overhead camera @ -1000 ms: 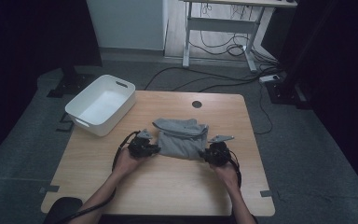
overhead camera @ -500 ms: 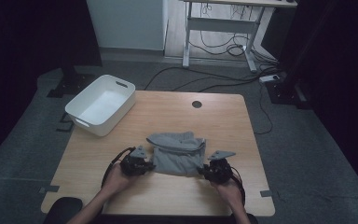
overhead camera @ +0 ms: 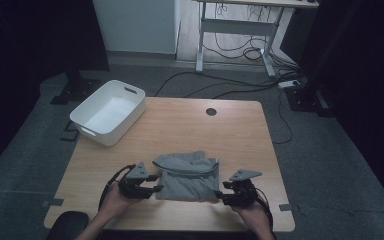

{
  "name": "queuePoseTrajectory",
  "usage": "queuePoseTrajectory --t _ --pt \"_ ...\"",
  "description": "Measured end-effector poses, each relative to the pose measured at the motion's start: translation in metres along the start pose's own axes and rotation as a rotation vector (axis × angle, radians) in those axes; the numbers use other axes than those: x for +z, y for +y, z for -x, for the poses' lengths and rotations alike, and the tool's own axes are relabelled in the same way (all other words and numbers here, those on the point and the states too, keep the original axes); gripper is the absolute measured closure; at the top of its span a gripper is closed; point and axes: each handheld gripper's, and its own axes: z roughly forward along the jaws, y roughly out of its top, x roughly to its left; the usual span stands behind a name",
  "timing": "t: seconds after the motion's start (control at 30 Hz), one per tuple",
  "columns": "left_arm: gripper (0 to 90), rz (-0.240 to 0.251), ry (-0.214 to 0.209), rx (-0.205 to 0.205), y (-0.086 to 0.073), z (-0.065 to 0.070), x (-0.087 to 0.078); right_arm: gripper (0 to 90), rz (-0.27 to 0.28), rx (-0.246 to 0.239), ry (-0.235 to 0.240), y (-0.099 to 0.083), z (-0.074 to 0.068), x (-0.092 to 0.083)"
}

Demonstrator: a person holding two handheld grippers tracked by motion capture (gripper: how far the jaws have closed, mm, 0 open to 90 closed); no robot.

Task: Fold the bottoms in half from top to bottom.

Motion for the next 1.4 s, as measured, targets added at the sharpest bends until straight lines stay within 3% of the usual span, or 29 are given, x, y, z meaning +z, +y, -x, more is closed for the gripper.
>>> queuePoseTrajectory --t 0.1,0.2,0.3,0.4,0.6,0.7,0.83,0.93,1.0,1.13,1.2,1.3,1.4 --pt "39.0 -0.002 0.034 -0.024 0.004 -0.014 -0.003 38.5 0.037 0.015 -0.038 0.01 0.01 -0.011" --pt "41.1 -0.01 0.048 -0.03 0.004 -0.021 0.0 38.1 0.049 0.017 -0.051 0.016 0.016 -0.011" --pt "43.8 -0.039 0.07 -0.05 0.0 -0.032 0.011 38.1 0.029 0.009 -0.087 0.025 0.024 0.006" --pt "43.7 -0.054 0.091 -0.041 0.003 -0.035 0.019 38.2 0.004 0.0 -0.096 0.03 0.025 0.023" --pt "43.7 -0.026 0.092 -0.04 0.017 -0.044 0.025 38.1 0.02 -0.007 -0.103 0.044 0.027 0.035" --pt "43.7 0.01 0.091 -0.064 0.032 -0.057 0.025 37.4 0.024 -0.005 -0.121 0.057 0.035 0.036" --pt "43.4 0.015 0.12 -0.063 0.044 -0.069 0.027 36.7 0.009 0.022 -0.132 0.066 0.046 0.042" --pt "40.1 0.045 0.089 -0.063 0.053 -0.071 0.021 36.7 -0.003 0.038 -0.142 0.07 0.054 0.048" --pt "34.0 0.058 0.049 -0.04 0.056 -0.065 0.017 36.7 -0.001 0.045 -0.142 0.07 0.057 0.049" --pt "24.4 0.031 -0.009 0.034 0.056 -0.051 0.018 36.7 0.004 0.052 -0.132 0.069 0.057 0.047" --pt "20.1 0.014 -0.084 0.063 0.054 -0.047 0.022 36.3 0.007 0.053 -0.125 0.067 0.055 0.044" --pt "18.2 -0.037 -0.076 0.117 0.052 -0.041 0.029 36.1 0.009 0.048 -0.12 0.065 0.053 0.038" --pt "21.7 -0.085 -0.004 0.169 0.052 -0.037 0.038 36.1 0.013 0.048 -0.122 0.064 0.054 0.034"
